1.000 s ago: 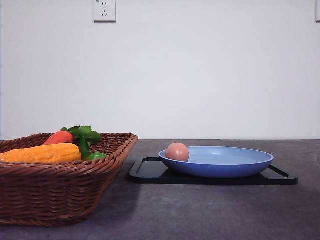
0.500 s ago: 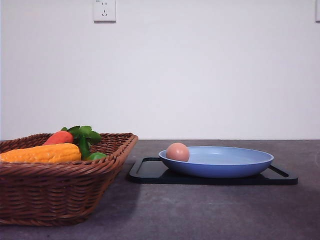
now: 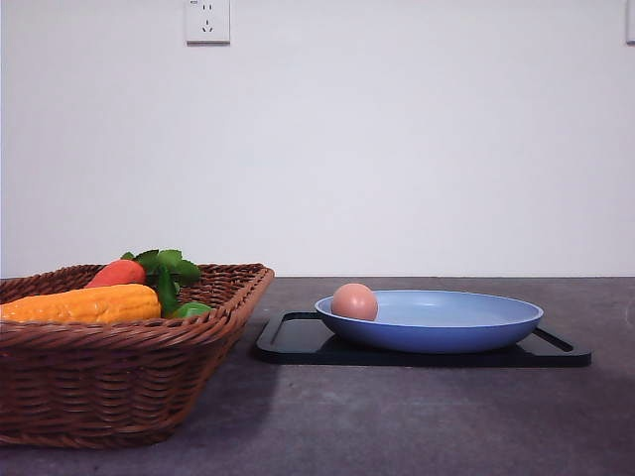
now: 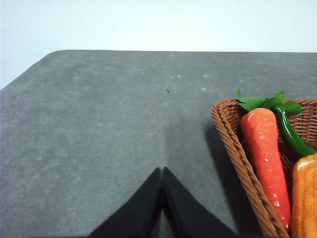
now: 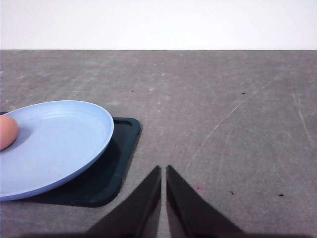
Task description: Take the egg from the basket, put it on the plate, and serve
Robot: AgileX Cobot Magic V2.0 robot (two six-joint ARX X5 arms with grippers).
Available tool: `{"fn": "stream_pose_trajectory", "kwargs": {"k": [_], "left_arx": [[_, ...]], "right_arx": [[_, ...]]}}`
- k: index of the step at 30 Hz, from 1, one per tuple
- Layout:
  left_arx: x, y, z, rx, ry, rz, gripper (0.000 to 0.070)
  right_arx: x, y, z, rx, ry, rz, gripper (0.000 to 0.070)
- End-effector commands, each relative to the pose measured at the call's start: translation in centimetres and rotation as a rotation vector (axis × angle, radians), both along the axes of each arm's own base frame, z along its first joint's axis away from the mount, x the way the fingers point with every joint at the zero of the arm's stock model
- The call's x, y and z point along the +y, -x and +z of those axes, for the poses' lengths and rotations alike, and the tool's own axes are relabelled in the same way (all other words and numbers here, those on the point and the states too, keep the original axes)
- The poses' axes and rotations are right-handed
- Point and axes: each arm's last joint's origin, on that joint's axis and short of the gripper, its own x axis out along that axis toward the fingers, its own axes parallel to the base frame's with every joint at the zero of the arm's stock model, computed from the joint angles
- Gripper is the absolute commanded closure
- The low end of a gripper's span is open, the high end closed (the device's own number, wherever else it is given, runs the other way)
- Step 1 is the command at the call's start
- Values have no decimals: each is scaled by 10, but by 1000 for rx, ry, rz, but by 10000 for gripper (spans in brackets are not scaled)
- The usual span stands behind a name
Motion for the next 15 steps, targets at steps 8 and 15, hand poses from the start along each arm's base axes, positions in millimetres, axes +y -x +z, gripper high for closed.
{"fn": "stream_pose_trajectory", "kwargs": {"k": [8,15], "left_arx": [[0,-1,-9,33,4,3,700],[0,-1,-9,33,4,3,700]], "right_arx": [[0,0,-2,4,-10,-3,700],[0,0,-2,4,-10,-3,700]]}}
